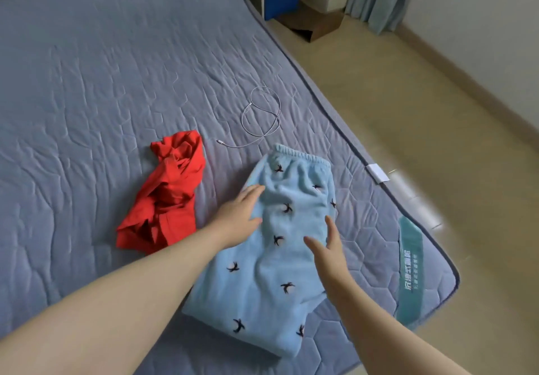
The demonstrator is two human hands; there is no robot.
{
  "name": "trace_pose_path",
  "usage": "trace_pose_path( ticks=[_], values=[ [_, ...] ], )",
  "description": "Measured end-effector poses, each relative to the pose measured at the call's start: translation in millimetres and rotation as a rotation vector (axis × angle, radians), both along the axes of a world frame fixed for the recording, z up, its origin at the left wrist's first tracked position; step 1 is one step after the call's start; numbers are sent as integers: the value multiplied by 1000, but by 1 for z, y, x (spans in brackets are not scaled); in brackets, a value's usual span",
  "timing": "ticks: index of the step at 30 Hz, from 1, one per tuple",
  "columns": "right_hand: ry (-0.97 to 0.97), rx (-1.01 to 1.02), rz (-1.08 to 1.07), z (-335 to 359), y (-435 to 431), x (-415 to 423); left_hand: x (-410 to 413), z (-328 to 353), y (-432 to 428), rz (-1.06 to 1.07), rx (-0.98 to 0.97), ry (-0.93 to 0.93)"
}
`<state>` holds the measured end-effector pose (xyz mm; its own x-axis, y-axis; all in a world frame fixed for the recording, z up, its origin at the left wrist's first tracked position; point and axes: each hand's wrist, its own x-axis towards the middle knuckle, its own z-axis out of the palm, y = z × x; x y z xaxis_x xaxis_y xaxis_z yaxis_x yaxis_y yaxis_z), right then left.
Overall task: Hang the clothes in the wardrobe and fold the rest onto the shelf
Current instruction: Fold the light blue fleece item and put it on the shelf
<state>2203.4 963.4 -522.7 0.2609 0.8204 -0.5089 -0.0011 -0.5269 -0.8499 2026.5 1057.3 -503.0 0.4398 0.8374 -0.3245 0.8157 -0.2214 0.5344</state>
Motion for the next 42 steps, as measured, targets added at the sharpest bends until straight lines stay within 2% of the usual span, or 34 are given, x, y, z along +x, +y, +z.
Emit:
trace_pose_path(
  ticks=[2,5,10,13,15,19,25,29,31,36,42],
  values=[
    [-90,-62,124,-30,-16,-9,-9,-27,-15,-135,1,167],
    [-193,-139,276,-62,-36,-20,-21,-57,-42,-256,-60,297],
    [-99,-292,360,-111,-66,-48,-39,-114,-83,-371,-233,403],
    [-117,-356,452,-133,-77,-60,-47,-141,-98,-403,-314,443],
    [-195,-368,568,-145,-81,-64,-51,-157,-106,-411,-344,457],
    [-459,-380,945,-163,-93,-75,-53,-182,-121,-462,-358,508],
    [-741,-467,1202,-192,-100,-92,-57,-211,-137,-548,-240,672],
    [-962,-436,1199,-204,-105,-104,-55,-229,-146,-518,-113,720],
    [-1000,-409,1158,-204,-106,-108,-54,-235,-147,-498,-100,703],
    [-968,-369,1099,-185,-92,-98,-50,-217,-137,-486,-142,644],
    [-927,-412,1042,-109,-70,-85,-45,-138,-115,-511,-179,632]
  ],
)
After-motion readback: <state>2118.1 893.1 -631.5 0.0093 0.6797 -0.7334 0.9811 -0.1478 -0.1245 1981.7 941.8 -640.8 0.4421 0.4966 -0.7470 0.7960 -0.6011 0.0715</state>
